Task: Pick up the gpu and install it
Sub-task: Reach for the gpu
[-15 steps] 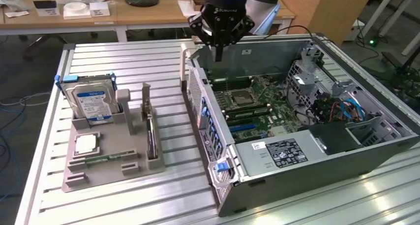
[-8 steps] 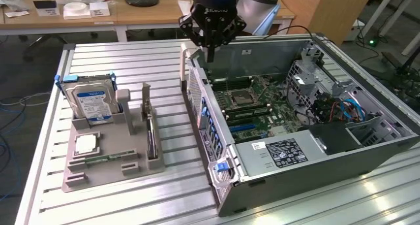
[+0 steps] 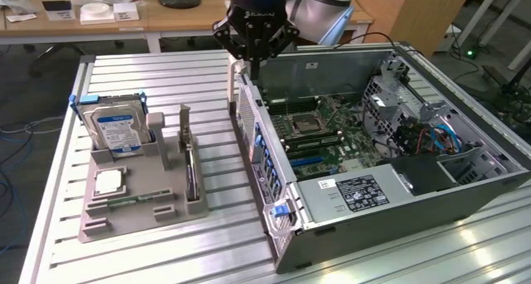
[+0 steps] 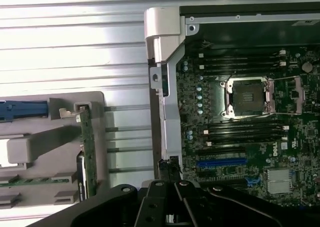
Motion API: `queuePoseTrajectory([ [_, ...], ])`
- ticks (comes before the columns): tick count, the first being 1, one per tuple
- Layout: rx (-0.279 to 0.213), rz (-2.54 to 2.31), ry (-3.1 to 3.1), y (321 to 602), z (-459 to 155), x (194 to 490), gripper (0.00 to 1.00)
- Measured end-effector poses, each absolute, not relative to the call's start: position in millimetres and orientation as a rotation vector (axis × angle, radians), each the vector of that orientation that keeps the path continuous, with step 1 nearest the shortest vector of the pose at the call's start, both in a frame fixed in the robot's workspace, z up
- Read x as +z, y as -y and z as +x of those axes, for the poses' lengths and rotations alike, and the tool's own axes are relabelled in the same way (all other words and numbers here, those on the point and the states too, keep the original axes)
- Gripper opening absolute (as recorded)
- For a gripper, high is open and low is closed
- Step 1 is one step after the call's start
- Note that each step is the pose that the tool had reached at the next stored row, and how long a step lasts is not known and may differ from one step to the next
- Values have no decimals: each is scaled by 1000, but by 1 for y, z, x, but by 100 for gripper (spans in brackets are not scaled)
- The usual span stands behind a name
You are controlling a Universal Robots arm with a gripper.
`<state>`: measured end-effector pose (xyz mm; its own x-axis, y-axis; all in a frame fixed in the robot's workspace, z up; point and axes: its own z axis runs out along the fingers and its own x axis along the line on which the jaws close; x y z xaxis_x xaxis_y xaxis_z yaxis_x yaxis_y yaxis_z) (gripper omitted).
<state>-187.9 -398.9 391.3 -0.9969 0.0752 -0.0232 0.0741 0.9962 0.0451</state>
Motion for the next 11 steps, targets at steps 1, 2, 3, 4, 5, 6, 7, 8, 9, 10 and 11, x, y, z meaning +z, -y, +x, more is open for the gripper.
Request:
queuePoseTrajectory([
  [1, 69, 116, -3114, 399, -190, 391, 11],
  [2, 69, 117, -3114, 399, -193, 391, 11],
  [3, 69, 117, -3114, 399, -195, 391, 11],
  [4, 69, 117, -3114, 399, -198, 391, 11],
  [5, 69, 117, -3114, 399, -200, 391, 11],
  [6, 69, 117, -3114, 399, -203, 391, 11],
  [7, 69, 117, -3114, 399, -206, 391, 11],
  [8, 69, 116, -3114, 399, -209, 391, 11],
  [9, 69, 117, -3114, 399, -211, 390, 11],
  [10, 69, 117, -3114, 399, -214, 390, 11],
  [11, 69, 117, -3114, 399, -217, 390, 11],
])
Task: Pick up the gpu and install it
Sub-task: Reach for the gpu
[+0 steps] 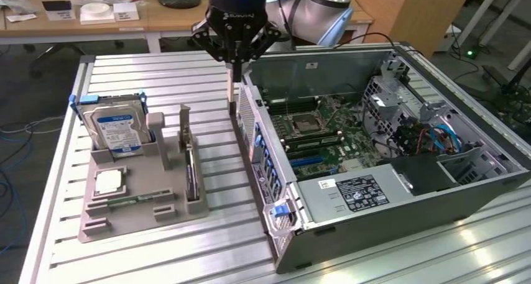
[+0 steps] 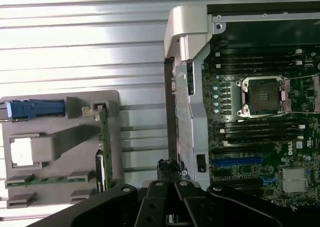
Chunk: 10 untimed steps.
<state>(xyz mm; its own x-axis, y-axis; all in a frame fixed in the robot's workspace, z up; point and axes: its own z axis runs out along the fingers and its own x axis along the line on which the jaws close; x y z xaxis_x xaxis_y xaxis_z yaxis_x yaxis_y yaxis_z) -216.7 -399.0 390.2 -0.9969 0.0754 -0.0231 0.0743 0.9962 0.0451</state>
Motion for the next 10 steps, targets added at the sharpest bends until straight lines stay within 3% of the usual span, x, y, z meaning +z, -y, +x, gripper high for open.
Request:
queuePoseTrajectory([
  [10, 69, 117, -3114, 399, -243, 389, 11],
])
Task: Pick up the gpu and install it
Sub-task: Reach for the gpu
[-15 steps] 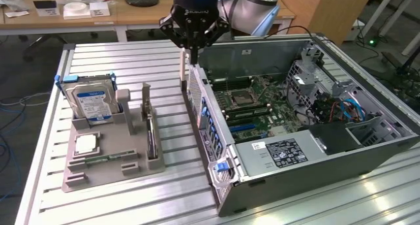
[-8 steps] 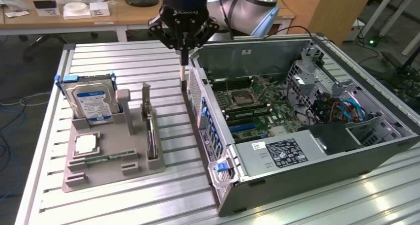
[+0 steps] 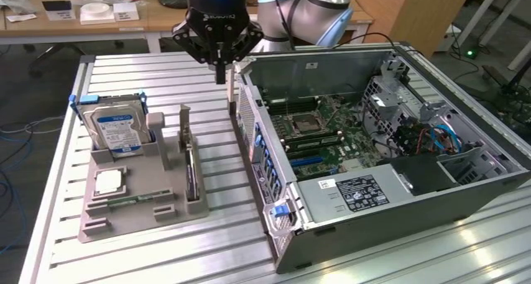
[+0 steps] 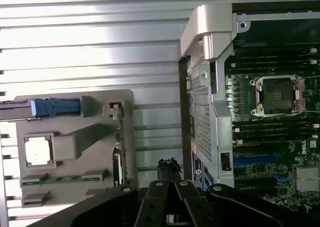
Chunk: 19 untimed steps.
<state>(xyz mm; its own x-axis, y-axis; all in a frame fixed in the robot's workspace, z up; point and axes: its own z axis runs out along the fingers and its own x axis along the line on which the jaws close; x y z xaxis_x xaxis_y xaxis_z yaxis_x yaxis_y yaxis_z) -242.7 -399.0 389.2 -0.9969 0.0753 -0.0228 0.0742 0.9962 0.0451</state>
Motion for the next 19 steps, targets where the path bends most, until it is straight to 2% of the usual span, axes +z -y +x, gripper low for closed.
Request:
queuePoseTrajectory([
  [19, 69, 117, -3115, 399, -301, 387, 11],
])
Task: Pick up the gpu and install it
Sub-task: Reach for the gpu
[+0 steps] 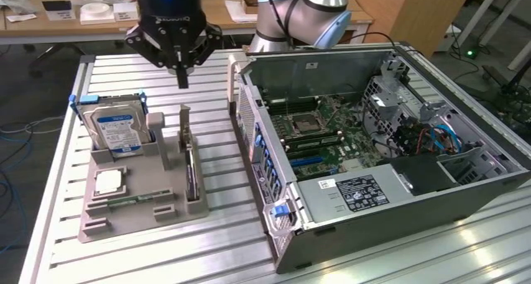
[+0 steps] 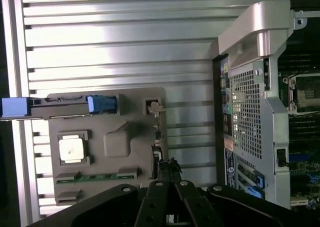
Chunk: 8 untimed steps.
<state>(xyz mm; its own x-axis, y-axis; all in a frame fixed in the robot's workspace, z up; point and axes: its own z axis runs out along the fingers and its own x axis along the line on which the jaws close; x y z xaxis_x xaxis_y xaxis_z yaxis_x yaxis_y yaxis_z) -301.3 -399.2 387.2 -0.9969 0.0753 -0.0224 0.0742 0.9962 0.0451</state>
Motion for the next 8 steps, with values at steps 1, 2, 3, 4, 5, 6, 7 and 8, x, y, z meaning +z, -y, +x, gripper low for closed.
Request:
queuePoseTrajectory([
  [1, 69, 117, -3115, 399, -304, 387, 11],
  [2, 69, 117, -3115, 399, -308, 387, 11],
  [3, 69, 117, -3115, 399, -310, 387, 11],
  [4, 69, 117, -3115, 399, -313, 387, 11],
  [5, 69, 117, -3115, 399, -314, 387, 11],
  [6, 69, 117, -3115, 399, -314, 387, 11],
  [7, 69, 117, -3115, 399, -314, 387, 11],
  [8, 69, 117, -3115, 399, -314, 387, 11],
])
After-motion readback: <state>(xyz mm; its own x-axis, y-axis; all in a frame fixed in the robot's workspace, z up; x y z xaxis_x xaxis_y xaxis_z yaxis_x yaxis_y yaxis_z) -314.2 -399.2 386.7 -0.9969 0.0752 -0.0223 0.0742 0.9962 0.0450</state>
